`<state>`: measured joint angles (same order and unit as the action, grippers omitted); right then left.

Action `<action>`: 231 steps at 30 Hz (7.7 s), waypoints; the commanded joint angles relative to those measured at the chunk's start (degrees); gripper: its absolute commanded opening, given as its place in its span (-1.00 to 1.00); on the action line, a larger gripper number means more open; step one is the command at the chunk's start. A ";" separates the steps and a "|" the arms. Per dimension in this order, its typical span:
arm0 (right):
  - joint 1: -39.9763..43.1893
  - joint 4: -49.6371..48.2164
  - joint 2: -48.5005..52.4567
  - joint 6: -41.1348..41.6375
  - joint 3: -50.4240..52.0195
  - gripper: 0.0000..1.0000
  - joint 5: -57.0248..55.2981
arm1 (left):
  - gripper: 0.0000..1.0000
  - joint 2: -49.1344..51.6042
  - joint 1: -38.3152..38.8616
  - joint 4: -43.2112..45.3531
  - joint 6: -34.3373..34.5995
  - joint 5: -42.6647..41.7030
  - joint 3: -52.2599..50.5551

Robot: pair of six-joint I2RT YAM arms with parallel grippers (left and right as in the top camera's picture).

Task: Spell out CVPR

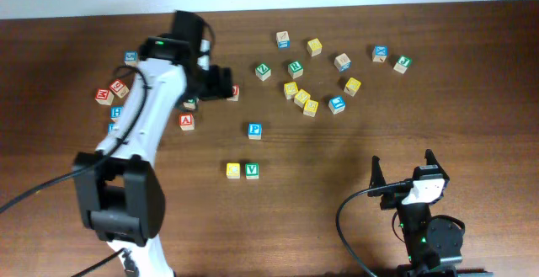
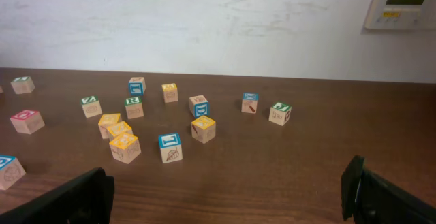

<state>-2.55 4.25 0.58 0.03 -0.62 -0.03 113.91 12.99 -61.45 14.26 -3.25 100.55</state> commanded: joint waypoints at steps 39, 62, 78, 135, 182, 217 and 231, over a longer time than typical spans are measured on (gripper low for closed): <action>0.37 0.39 -0.37 0.42 0.31 0.97 -0.46 | 0.06 17.33 15.63 -5.27 5.86 7.04 5.95; 0.37 0.39 -0.37 0.39 0.31 0.97 -0.46 | -0.04 17.68 15.63 -4.35 5.84 6.95 5.11; 0.37 0.39 -0.37 0.42 0.31 0.97 -0.46 | -0.16 18.38 15.72 -4.39 5.86 6.93 5.07; 0.37 0.39 -0.37 0.42 0.31 0.97 -0.46 | -0.45 10.62 24.72 -9.09 20.68 5.05 -3.26; 0.37 0.39 -0.37 0.42 0.31 0.97 -0.46 | -0.44 10.69 24.65 -9.90 22.23 0.90 -5.05; 0.37 0.39 -0.37 0.42 0.31 0.97 -0.46 | -0.02 10.14 10.88 -18.99 17.79 6.38 18.86; 0.37 0.39 -0.37 0.42 0.31 0.97 -0.46 | 0.98 10.25 -6.40 -11.52 17.81 14.23 18.51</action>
<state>-2.55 4.25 0.58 0.05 -0.62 -0.03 125.73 7.27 -73.97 32.34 9.98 118.43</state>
